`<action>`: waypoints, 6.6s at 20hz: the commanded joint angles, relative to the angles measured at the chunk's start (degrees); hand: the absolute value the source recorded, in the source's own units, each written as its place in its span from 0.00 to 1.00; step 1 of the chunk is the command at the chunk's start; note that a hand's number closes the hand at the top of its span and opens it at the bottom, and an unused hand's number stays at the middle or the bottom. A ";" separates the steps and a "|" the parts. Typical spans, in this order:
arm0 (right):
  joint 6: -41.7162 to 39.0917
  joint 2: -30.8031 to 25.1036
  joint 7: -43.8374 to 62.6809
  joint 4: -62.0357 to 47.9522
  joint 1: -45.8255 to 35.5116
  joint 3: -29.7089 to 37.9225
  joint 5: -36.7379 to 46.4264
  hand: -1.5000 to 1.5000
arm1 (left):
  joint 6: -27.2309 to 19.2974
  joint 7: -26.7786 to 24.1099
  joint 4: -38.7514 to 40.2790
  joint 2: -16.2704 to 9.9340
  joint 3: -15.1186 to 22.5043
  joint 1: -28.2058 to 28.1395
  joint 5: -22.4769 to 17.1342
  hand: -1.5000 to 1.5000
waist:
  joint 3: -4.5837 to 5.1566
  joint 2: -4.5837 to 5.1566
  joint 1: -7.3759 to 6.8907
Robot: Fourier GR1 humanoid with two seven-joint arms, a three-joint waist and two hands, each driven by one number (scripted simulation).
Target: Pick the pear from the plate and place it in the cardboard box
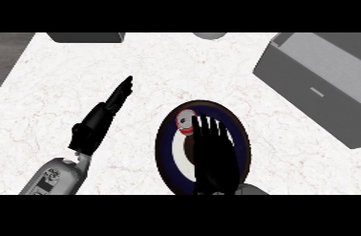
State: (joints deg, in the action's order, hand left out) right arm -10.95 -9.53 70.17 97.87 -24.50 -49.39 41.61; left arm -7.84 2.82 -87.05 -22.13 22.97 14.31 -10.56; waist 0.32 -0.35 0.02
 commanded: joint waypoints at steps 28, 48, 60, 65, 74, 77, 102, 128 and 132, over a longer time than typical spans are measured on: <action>-1.35 9.46 9.45 -20.44 -0.80 2.03 3.97 0.00 | 3.61 -2.66 3.23 2.81 -2.46 -0.92 3.41 0.50 | -0.27 0.45 -0.53; -4.80 9.46 7.72 -23.32 2.73 4.46 6.92 0.00 | 3.10 1.80 1.76 6.10 -4.27 1.84 5.89 0.50 | -0.29 0.28 -0.02; -4.97 9.32 0.24 -26.14 4.39 5.28 12.86 1.00 | 6.49 2.68 0.09 4.75 -7.26 -0.19 5.33 0.50 | -0.30 0.26 -0.19; -2.71 -11.90 -37.38 -12.63 6.06 0.30 6.94 1.00 | 6.18 0.04 1.19 5.01 -6.71 -1.36 5.77 0.50 | -0.63 -0.11 0.13; 9.12 -30.17 -66.02 0.33 3.62 3.71 5.11 1.00 | 5.40 -0.09 1.64 5.81 -6.74 -2.53 5.67 0.50 | -1.04 -0.32 2.77; 14.43 -36.39 -75.14 2.92 5.05 8.68 1.41 1.00 | 5.21 -0.02 1.06 4.93 -7.72 -2.69 5.62 0.50 | -1.13 -0.35 3.99; -6.79 -67.36 -140.41 -38.81 15.70 54.68 -53.56 1.00 | 6.45 0.75 -1.28 5.09 -6.99 -1.72 6.30 0.50 | -0.58 1.00 0.29; 0.83 -50.60 -133.58 -61.99 -16.08 38.57 -32.03 1.00 | 9.09 0.93 1.74 8.33 -8.04 1.81 8.06 0.50 | -0.44 1.13 -3.05; 3.49 -45.95 -133.13 -66.78 -20.46 36.55 -26.87 1.00 | 9.94 1.20 3.40 9.27 -8.49 2.69 7.84 0.50 | -0.42 1.09 -2.38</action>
State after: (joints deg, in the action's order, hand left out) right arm -9.47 -59.77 -57.13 35.87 -42.45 -10.94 10.01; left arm 1.73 3.21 -84.23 -13.63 14.96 16.34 -2.56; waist -0.09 0.83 -3.01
